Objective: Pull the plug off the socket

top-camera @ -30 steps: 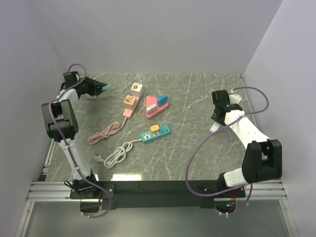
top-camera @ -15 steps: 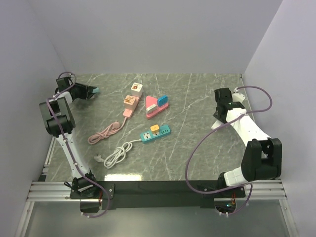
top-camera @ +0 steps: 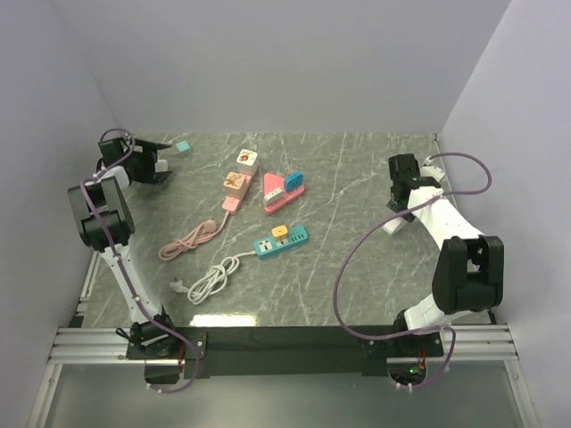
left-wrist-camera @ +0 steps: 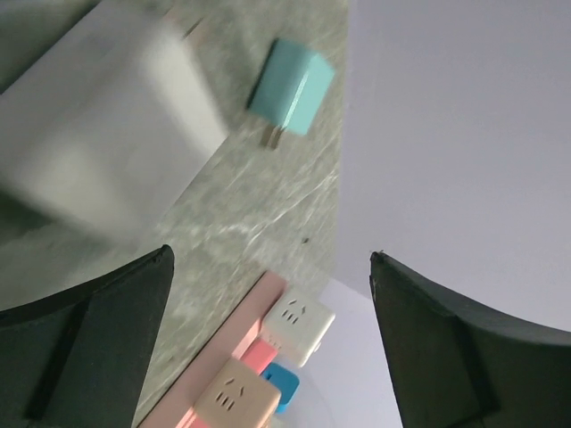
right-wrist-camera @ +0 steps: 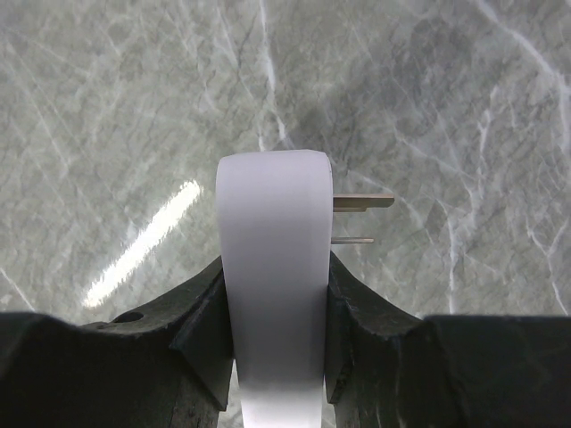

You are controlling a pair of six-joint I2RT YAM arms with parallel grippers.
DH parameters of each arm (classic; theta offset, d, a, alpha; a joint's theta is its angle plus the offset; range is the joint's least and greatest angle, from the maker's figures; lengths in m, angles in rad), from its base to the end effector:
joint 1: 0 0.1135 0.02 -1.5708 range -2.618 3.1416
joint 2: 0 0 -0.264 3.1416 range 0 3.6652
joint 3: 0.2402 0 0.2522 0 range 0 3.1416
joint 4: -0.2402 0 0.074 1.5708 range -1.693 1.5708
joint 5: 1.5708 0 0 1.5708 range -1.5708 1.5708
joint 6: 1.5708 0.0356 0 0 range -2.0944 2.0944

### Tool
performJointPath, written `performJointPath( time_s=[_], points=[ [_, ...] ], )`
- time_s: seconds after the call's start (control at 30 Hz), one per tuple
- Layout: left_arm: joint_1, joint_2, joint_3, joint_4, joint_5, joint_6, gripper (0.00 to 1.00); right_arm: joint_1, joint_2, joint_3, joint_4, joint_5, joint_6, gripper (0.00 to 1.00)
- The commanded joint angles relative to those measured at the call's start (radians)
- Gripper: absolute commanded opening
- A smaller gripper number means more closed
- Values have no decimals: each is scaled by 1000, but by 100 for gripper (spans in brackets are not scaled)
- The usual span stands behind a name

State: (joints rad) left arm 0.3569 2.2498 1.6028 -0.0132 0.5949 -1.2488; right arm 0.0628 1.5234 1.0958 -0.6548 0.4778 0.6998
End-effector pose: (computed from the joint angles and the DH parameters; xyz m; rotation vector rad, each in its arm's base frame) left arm 0.4747 0.1557 0.1557 -1.4264 1.8613 -1.1311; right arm 0.3053 0.0028 0.2370 0.9263 2.3251 -0.3331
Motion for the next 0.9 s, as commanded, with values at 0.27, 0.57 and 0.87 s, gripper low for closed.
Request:
performJointPath(
  time_s=[0.27, 0.57, 0.87],
  points=[
    [-48, -384, -222, -91, 57, 153, 99, -41, 257, 268, -221, 278, 125, 0],
    [-131, -660, -414, -174, 72, 336, 99, -58, 369, 432, -305, 401, 194, 0],
    [-252, -863, -543, -186, 63, 427, 99, -101, 596, 725, -440, 527, 181, 1]
  ],
)
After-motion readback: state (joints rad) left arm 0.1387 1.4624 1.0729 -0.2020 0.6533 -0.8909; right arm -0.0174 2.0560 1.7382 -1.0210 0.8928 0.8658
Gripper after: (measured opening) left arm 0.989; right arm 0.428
